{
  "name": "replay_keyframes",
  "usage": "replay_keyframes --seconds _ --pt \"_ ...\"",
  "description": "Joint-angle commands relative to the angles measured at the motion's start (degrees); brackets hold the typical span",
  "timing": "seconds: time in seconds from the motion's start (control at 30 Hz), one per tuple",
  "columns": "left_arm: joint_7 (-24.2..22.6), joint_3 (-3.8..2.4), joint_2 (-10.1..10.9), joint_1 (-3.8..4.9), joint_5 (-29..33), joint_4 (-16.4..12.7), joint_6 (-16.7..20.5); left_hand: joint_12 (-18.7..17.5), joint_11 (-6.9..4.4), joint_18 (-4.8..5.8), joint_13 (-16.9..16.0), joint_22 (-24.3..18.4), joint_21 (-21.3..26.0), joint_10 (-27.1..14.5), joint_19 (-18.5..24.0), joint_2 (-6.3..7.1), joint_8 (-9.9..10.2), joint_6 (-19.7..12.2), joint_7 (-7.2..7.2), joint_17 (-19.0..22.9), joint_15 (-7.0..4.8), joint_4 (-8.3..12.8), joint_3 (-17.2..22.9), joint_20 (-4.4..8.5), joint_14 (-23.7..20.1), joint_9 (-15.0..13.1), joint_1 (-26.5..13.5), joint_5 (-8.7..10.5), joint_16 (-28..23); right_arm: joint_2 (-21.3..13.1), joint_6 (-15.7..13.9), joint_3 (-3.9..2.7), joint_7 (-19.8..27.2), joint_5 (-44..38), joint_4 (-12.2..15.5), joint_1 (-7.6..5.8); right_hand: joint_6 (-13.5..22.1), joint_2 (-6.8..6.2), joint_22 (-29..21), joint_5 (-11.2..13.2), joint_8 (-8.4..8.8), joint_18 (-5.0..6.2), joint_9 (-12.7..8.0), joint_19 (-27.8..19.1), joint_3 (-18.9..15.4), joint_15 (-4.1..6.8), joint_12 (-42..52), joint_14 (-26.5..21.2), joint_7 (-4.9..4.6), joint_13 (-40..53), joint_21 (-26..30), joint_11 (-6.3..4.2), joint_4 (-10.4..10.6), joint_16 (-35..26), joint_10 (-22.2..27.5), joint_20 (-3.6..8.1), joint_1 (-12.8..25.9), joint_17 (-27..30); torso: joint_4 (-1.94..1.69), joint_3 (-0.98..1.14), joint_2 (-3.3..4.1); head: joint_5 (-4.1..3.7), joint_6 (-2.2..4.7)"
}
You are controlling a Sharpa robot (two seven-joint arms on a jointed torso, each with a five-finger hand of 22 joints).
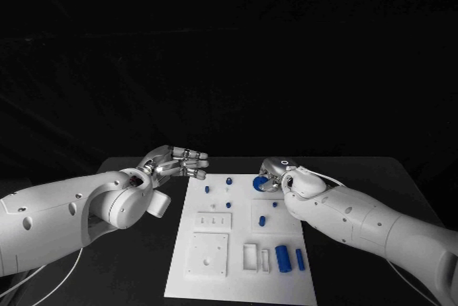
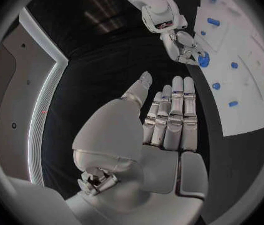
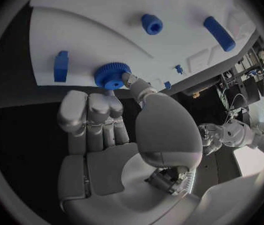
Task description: Assemble the parts on the task board
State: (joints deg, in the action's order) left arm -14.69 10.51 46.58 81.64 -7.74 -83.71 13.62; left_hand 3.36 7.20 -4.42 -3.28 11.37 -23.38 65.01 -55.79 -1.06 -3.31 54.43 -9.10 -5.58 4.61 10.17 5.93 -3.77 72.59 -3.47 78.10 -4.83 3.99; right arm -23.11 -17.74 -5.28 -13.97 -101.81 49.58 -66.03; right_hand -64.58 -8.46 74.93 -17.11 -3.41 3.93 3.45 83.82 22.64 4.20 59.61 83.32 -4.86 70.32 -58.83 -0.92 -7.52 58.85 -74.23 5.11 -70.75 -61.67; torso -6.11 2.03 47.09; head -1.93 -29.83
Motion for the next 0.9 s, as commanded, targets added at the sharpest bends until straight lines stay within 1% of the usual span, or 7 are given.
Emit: replay_keyframes --seconds 0.03,0.23,0.37,0.5,0.57,0.6,0.9 --pt "-0.04 -0.04 0.1 0.05 -0.32 -0.23 -0.6 0.1 0.01 0.13 -0.04 -0.09 -0.27 -0.58 0.33 0.28 -0.19 -0.35 -0.06 -0.04 0.18 -0.19 -0.05 0.04 -0.24 -0.04 0.32 -0.36 0.0 -0.54 -0.91 0.21 -1.39 -2.36 1.77 0.38 -1.64 -0.46 7.71 -0.74 -0.16 -0.15 0.33 0.91 0.43 0.49 0.11 0.08 0.28 0.04 -0.36 -0.09 0.17 0.19 -0.48 0.45 0.1 -0.04 0.05 -0.01 -0.02 0.1 0.05" --pt "0.0 -0.04 0.31 0.06 -0.35 -0.4 -0.49 0.1 0.01 0.13 -0.04 -0.09 -0.27 -0.58 0.33 0.28 -0.19 -0.35 -0.06 -0.04 0.18 -0.19 -0.05 0.04 -0.24 -0.04 0.32 -0.36 0.0 -1.55 -3.55 0.1 -2.5 -3.71 5.85 0.04 -2.06 -0.92 7.82 -1.53 -0.14 -0.24 0.32 1.0 1.38 0.59 0.14 0.1 0.39 0.07 -0.92 -0.2 0.45 0.27 -0.65 0.58 0.22 -0.09 0.12 0.01 -0.03 0.25 0.15" --pt "0.01 -0.04 0.44 0.06 -0.36 -0.5 -0.42 0.1 0.01 0.13 -0.04 -0.09 -0.27 -0.58 0.33 0.28 -0.19 -0.35 -0.06 -0.04 0.18 -0.19 -0.05 0.04 -0.24 -0.04 0.32 -0.36 0.0 -2.11 -4.53 -0.03 -3.58 -4.39 8.78 -0.31 -2.19 -1.0 7.83 -0.6 -0.16 -0.27 0.33 1.01 1.6 0.61 0.15 0.11 0.46 0.09 -1.05 -0.23 0.71 0.24 -0.74 0.6 0.3 -0.03 0.05 -0.03 -0.02 0.19 -0.02" --pt "0.08 -0.03 0.48 0.07 -0.37 -0.63 -0.44 0.1 0.03 0.13 -0.04 -0.19 -0.2 -0.6 0.33 0.38 -0.16 -0.47 -0.07 -0.03 0.2 -0.22 -0.14 0.01 -0.3 -0.02 0.43 -0.34 -0.01 -2.16 -4.81 -0.08 -4.35 -4.61 10.95 -0.52 -2.25 -1.03 7.86 0.37 -0.17 -0.29 0.34 1.02 1.7 0.61 0.16 0.11 0.47 0.1 -1.17 -0.22 0.88 0.2 -0.78 0.6 0.24 0.02 -0.09 -0.12 0.01 0.18 0.1" --pt "0.1 -0.03 0.47 0.07 -0.38 -0.67 -0.45 0.1 0.03 0.13 -0.04 -0.19 -0.2 -0.6 0.33 0.38 -0.16 -0.47 -0.07 -0.03 0.2 -0.22 -0.14 0.01 -0.3 -0.02 0.43 -0.34 -0.01 -2.09 -4.68 -0.09 -4.57 -4.66 11.57 -0.57 -2.29 -1.06 7.84 0.6 -0.16 -0.28 0.34 1.0 1.76 0.62 0.06 0.11 0.48 0.05 -1.12 -0.23 1.06 0.17 -0.75 0.61 0.21 0.07 -0.17 -0.13 0.02 0.21 0.06" --pt "0.1 -0.03 0.48 0.07 -0.38 -0.68 -0.45 0.1 0.03 0.13 -0.04 -0.19 -0.2 -0.6 0.33 0.38 -0.16 -0.47 -0.07 -0.03 0.2 -0.22 -0.14 0.01 -0.3 -0.02 0.43 -0.34 -0.01 -2.05 -4.63 -0.09 -4.64 -4.67 11.72 -0.58 -2.29 -1.07 7.84 0.63 -0.16 -0.28 0.34 1.0 1.77 0.62 0.05 0.11 0.48 0.05 -1.12 -0.23 1.1 0.16 -0.75 0.61 0.2 0.08 -0.24 -0.1 0.03 0.24 -0.01" --pt "0.16 -0.03 0.57 0.07 -0.42 -0.69 -0.39 0.1 0.03 0.13 -0.04 -0.19 -0.2 -0.6 0.33 0.38 -0.16 -0.47 -0.07 -0.03 0.2 -0.22 -0.14 0.01 -0.3 -0.02 0.43 -0.34 -0.01 -1.91 -3.77 -0.1 -4.85 -4.29 11.33 -0.63 -1.86 -1.27 7.79 1.35 -0.13 -0.28 0.29 0.92 1.57 0.6 -0.35 0.04 0.38 -0.19 -0.9 -0.16 1.35 -0.09 -0.54 0.61 0.18 0.3 -0.15 -0.11 0.03 0.32 0.12"
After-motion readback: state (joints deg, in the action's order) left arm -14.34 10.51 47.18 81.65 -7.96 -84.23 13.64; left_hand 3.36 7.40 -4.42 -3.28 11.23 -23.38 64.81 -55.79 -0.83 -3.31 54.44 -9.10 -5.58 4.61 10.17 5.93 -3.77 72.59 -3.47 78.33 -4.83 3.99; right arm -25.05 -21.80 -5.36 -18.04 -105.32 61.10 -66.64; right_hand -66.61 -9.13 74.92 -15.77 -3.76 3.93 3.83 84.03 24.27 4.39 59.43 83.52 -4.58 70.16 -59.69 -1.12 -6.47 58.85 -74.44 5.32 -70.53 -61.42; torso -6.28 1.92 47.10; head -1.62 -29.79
